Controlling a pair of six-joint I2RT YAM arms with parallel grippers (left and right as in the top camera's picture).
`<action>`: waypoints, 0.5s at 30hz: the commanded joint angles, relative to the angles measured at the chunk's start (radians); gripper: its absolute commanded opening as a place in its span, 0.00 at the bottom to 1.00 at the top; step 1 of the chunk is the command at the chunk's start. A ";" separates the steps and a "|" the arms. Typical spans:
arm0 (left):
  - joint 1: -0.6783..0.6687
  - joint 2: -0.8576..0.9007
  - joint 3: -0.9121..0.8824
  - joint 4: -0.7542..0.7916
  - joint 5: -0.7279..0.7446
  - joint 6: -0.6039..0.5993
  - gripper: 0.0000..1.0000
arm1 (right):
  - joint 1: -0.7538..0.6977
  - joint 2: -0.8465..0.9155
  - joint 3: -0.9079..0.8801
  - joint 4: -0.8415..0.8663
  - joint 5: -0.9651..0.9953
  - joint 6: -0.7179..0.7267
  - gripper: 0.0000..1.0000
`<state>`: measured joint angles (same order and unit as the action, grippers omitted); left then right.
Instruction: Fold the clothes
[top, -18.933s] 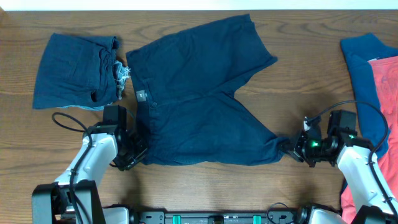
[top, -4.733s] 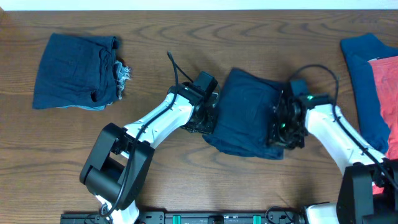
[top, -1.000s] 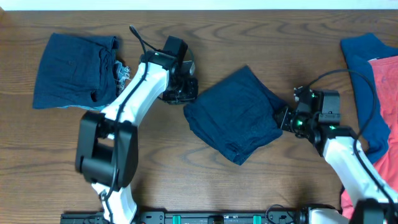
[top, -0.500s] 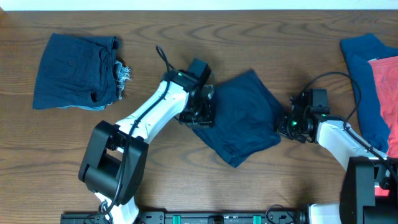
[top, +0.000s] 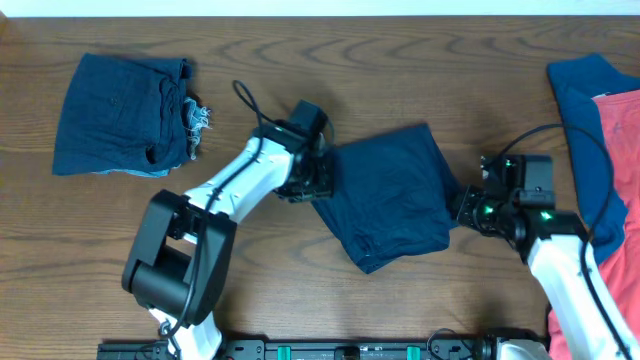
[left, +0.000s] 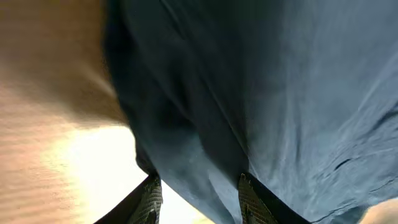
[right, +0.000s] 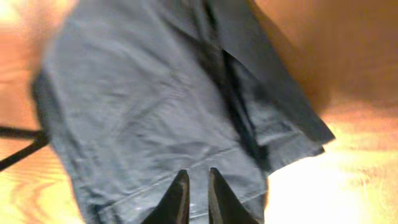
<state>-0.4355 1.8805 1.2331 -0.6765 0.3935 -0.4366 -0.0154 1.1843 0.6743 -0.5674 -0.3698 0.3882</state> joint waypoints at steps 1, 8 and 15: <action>0.053 0.003 0.007 -0.003 0.151 0.037 0.43 | 0.023 0.001 0.003 0.010 -0.021 -0.074 0.07; 0.067 0.003 0.007 -0.089 0.207 0.035 0.88 | 0.039 0.152 -0.002 0.040 0.014 -0.106 0.08; 0.024 0.003 -0.019 -0.102 0.269 0.013 0.95 | 0.039 0.359 -0.002 0.116 0.011 -0.105 0.05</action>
<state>-0.3901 1.8805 1.2324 -0.7807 0.6228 -0.4152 0.0135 1.4933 0.6743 -0.4595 -0.3634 0.3019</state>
